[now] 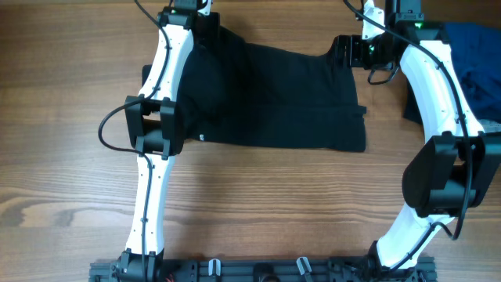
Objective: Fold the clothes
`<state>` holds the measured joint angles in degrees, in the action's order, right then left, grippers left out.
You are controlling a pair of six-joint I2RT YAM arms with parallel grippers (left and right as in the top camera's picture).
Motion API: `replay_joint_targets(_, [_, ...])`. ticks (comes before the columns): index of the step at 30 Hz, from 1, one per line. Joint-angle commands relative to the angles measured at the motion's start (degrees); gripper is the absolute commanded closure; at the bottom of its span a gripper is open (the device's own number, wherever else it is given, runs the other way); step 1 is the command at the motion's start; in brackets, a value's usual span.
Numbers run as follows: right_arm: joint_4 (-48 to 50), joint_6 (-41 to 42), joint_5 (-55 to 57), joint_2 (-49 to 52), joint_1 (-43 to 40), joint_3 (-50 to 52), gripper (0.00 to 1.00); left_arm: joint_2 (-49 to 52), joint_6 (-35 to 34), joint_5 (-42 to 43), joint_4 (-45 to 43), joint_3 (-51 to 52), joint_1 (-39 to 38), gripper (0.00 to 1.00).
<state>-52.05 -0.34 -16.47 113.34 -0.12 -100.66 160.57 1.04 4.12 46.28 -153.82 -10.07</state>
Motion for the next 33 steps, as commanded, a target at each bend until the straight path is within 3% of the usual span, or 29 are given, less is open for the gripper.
replay_joint_targets(1, [0.07,-1.2,-0.92,0.13,0.33,-0.94,0.0,0.7,0.22,-0.74,-1.36,3.21,0.17,0.6])
replay_joint_targets(13, [0.13,-1.2,-0.94,0.13,0.33,-0.94,0.0,0.72,0.24,-1.03,-6.71,4.79,0.26,0.55])
replay_joint_targets(16, [0.15,-1.2,-0.94,0.15,0.33,-0.94,0.0,0.98,0.24,-1.01,-6.91,4.79,0.2,0.68])
replay_joint_targets(18, [0.11,-1.18,-0.94,0.15,0.33,-0.94,0.0,1.4,0.24,-1.2,-7.13,4.79,0.2,0.68])
replay_joint_targets(26, [0.39,-1.18,-0.94,0.15,0.33,-0.94,0.0,1.51,0.26,-4.42,-8.85,4.79,1.01,0.41])
replay_joint_targets(33, [0.37,-1.18,-0.94,0.15,0.33,-0.94,0.0,4.46,4.87,1.46,-9.44,4.79,0.94,0.37])
